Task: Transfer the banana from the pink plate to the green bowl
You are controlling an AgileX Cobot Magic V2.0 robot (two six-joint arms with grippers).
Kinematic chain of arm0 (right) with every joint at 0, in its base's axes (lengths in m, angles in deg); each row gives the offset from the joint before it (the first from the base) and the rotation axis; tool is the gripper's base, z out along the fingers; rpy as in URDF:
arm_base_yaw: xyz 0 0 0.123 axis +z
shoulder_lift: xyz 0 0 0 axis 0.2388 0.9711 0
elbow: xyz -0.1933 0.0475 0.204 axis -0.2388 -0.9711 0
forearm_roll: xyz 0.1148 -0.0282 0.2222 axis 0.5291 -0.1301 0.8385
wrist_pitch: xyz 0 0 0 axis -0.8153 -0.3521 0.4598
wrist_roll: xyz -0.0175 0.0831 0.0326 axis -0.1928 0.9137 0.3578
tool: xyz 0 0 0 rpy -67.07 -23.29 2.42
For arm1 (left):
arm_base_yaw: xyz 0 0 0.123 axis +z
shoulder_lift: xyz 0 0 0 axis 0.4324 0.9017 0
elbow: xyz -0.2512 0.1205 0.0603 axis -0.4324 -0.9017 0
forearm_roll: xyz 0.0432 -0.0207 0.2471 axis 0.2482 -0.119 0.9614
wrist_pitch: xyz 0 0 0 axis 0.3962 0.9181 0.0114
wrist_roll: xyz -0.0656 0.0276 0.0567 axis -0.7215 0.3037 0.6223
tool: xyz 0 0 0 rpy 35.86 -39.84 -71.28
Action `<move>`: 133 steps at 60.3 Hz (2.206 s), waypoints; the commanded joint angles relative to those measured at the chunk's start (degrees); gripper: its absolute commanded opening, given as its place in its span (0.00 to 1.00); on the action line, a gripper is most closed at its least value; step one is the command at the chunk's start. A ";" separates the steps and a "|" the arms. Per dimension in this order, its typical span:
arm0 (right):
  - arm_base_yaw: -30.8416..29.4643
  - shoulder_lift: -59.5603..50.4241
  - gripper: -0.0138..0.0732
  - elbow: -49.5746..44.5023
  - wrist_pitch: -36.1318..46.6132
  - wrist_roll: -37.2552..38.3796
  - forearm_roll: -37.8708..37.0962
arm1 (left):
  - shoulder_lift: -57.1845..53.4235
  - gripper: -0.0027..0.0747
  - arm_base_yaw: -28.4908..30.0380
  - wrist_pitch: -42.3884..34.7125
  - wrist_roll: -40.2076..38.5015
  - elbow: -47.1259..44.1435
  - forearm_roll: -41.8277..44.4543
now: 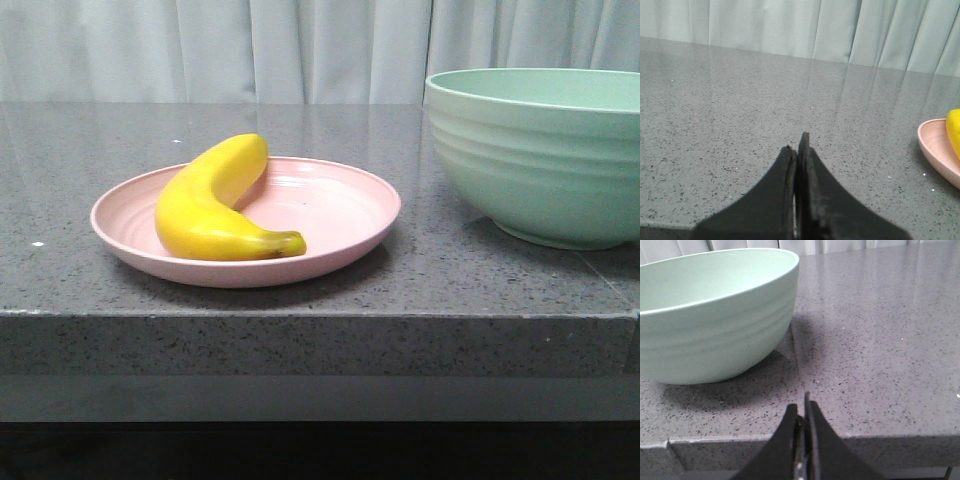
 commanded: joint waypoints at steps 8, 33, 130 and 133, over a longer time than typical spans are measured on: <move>-0.37 -1.23 0.09 -0.03 4.16 0.01 -0.32 | -1.01 0.01 0.08 -4.93 -0.06 -0.17 -0.56; -0.37 -1.23 0.09 -0.03 4.16 0.01 -0.32 | -1.01 0.01 0.08 -4.93 -0.06 -0.17 -0.56; -0.32 20.87 0.10 26.13 -2.38 -0.06 -0.36 | 30.59 0.01 0.08 0.15 -0.06 26.44 1.96; -0.32 21.05 0.15 26.13 -2.44 -0.06 -0.36 | 30.59 0.04 0.08 0.05 -0.06 26.44 1.96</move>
